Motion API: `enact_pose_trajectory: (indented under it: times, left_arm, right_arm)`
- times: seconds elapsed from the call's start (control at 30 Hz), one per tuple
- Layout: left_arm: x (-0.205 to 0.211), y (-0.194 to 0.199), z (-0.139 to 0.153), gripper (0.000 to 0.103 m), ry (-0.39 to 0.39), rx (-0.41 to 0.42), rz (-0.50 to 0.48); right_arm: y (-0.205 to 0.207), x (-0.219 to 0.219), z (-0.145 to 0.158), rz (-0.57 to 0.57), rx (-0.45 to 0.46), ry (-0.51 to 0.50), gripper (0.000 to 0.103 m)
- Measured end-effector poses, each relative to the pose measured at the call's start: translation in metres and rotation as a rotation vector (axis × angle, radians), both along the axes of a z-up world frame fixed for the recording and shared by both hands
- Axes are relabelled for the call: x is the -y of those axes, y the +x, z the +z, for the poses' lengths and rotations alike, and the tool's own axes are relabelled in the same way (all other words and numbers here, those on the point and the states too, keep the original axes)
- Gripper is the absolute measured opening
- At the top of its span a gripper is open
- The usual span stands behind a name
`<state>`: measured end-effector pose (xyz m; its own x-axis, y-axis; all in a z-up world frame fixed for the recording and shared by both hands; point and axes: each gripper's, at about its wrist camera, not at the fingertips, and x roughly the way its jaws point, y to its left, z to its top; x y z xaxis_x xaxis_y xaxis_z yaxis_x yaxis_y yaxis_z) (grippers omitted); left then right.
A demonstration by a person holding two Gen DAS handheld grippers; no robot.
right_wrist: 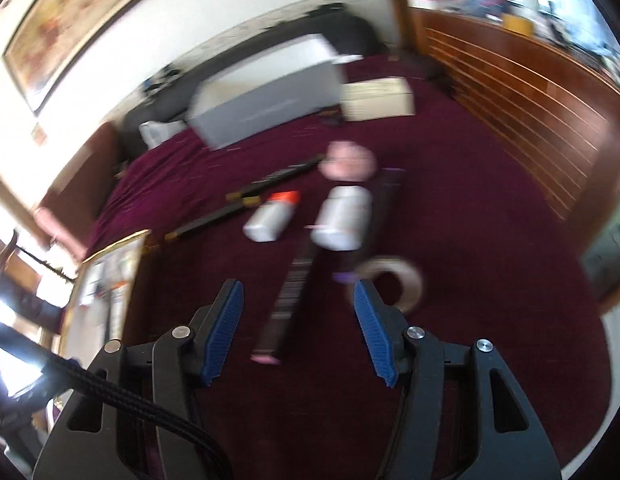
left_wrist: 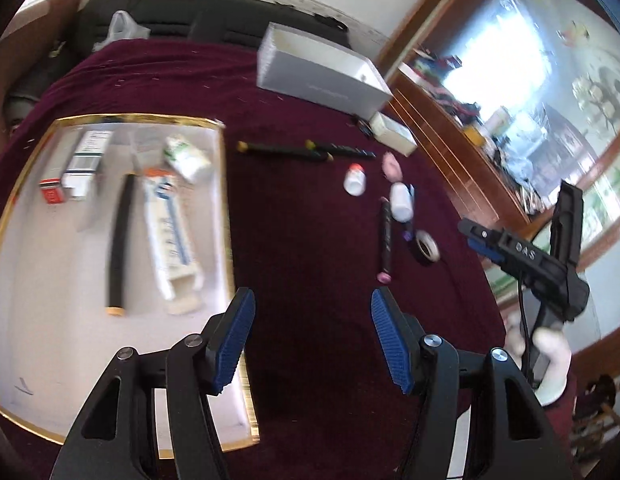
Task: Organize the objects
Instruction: 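Grasp a pink-capped black marker with the left gripper while the right gripper approaches the black tape roll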
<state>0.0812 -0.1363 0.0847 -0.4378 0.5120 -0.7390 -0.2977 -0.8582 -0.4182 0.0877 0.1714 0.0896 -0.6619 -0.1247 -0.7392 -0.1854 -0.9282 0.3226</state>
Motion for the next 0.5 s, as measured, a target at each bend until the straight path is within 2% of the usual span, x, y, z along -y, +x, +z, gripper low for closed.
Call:
enact_pose_trajectory:
  times: [0.13, 0.3, 0.37, 0.47, 0.5]
  left_arm:
    - [-0.031, -0.001, -0.013, 0.055, -0.029, 0.043, -0.045]
    - [-0.057, -0.004, -0.022, 0.055, -0.075, 0.062, -0.069]
    - [-0.066, -0.007, -0.023, 0.055, -0.088, 0.062, -0.075]
    - [-0.085, -0.015, -0.026, 0.055, -0.123, 0.053, -0.086]
    - [-0.091, -0.018, -0.028, 0.055, -0.132, 0.049, -0.091]
  right_arm:
    - [-0.003, -0.031, -0.019, -0.039, 0.053, 0.072, 0.057]
    - [-0.029, -0.030, -0.045, -0.008, 0.104, 0.211, 0.057]
    - [-0.037, -0.028, -0.053, 0.005, 0.112, 0.232, 0.054]
    - [-0.048, -0.029, -0.067, 0.014, 0.134, 0.264, 0.031]
    - [-0.051, -0.031, -0.072, 0.021, 0.146, 0.250, 0.019]
